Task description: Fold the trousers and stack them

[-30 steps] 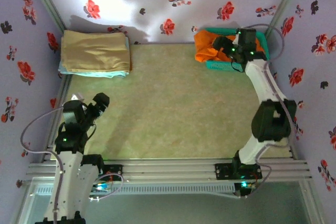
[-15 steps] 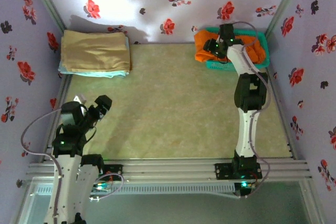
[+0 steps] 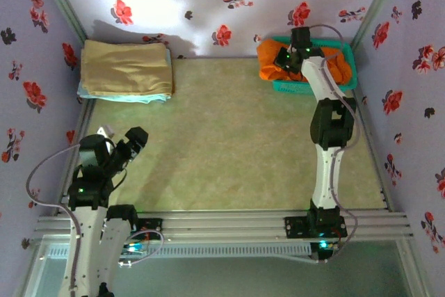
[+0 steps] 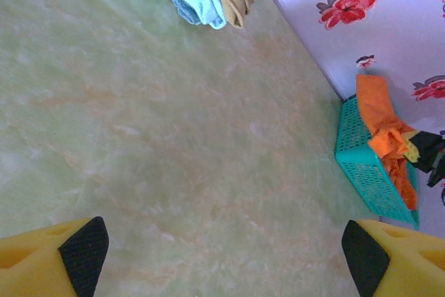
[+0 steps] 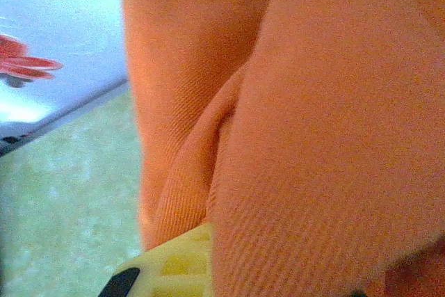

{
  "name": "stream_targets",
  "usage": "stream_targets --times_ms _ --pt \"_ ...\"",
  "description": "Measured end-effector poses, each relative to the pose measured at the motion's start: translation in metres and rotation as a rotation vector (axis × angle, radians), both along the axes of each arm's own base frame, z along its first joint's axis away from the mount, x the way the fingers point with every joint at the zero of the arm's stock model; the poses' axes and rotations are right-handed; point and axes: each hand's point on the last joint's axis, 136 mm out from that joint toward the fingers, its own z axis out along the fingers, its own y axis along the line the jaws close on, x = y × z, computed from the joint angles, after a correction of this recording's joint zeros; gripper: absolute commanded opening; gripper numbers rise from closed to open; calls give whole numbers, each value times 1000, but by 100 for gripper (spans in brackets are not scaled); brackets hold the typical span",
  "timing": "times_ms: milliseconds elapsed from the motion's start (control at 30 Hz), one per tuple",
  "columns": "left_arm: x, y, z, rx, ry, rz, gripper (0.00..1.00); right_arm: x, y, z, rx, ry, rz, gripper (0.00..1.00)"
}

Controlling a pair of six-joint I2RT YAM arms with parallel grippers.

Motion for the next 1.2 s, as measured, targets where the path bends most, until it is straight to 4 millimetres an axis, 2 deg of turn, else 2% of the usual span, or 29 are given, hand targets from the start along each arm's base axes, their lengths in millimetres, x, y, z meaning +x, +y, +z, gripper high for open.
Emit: stream_targets --times_ms 67,133,200,300,367,433,533,600,633,700,733,767,833,900,967,1033,1067,1133,1200 --pt "1 -2 1 -7 -5 -12 87 -11 6 39 -22 -76 2 0" --pt "1 -4 3 -13 -10 -19 85 -26 13 86 -46 -172 -2 0" --pt "2 -5 4 -16 -14 -23 83 -47 16 143 -64 -290 -12 0" --pt "2 -7 5 -18 -19 -32 82 -80 17 213 -81 -438 -20 0" --pt "1 -7 6 -15 -27 -35 81 -104 17 253 -90 -527 -18 0" --pt "0 -7 9 -12 -42 -39 81 -130 24 285 -101 -601 3 0" --pt "0 -7 14 -10 -64 -41 80 -179 61 324 -124 -712 112 0" --pt "0 -7 17 -9 -80 -41 80 -223 99 339 -123 -773 247 1" --pt "0 -8 18 -10 -87 -42 80 -242 114 341 -114 -792 311 10" --pt "0 -8 22 -9 -109 -43 82 -283 144 339 -65 -818 460 58" --pt "-1 -8 23 -10 -115 -44 83 -296 153 335 -44 -819 518 72" --pt "-1 -8 23 -10 -120 -45 85 -310 164 329 -20 -811 582 78" --pt "0 -8 23 -13 -124 -44 87 -324 184 308 -9 -767 669 78" --pt "0 -8 22 -18 -123 -42 88 -323 200 272 -49 -688 710 80" --pt "1 -9 21 -24 -116 -41 88 -314 204 235 -112 -605 708 80" --pt "3 -10 19 -29 -104 -46 88 -304 197 203 -181 -530 682 84" --pt "3 -11 18 -32 -97 -48 88 -300 191 193 -209 -511 662 86" --pt "4 -13 15 -34 -85 -56 89 -298 177 184 -241 -496 624 89" --pt "4 -16 12 -35 -76 -68 89 -300 154 184 -256 -500 571 90"
